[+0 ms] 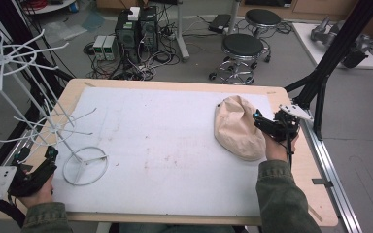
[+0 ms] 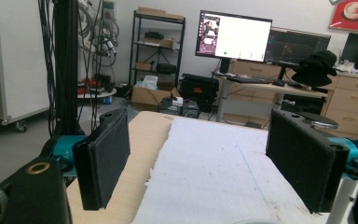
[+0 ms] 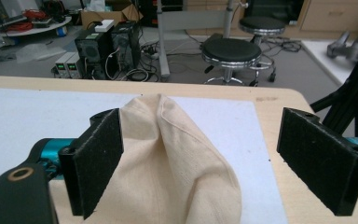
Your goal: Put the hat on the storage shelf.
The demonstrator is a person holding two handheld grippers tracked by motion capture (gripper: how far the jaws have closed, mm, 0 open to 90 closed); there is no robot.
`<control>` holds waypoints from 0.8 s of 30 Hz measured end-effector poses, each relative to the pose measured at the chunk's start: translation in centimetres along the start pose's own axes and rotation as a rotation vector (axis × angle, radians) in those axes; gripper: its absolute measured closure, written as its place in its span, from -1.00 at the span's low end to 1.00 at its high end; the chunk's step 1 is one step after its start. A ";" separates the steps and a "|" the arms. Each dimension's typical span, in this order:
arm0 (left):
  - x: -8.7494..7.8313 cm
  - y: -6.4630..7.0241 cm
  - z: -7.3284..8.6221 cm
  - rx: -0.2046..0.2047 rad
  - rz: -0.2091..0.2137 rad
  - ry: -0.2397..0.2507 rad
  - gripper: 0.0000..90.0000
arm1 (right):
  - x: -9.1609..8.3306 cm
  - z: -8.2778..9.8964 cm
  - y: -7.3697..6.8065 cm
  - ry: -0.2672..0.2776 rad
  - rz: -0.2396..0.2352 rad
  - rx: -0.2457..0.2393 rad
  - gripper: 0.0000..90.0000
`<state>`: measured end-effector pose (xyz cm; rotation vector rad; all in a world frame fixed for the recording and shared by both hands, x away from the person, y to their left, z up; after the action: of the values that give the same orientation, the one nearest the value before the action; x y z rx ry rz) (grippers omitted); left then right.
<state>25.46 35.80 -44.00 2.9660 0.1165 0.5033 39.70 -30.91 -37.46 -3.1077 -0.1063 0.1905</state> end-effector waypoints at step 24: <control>0.1 0.1 0.1 0.002 0.010 -0.005 -0.51 | 5.0 5.0 0.7 -0.301 0.013 -0.016 -0.70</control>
<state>25.62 35.72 -44.08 2.9711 0.1018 0.4974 44.10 -31.11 -43.04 -3.0712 -0.0928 0.6586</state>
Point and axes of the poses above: each handheld gripper's, and its own axes: x roughly forward along the jaws, z roughly out of its underside, y roughly to its right, the point moved 3 cm from there along x, roughly forward along the jaws, and after that the axes turned 14 degrees about y, right-handed, at the moved point
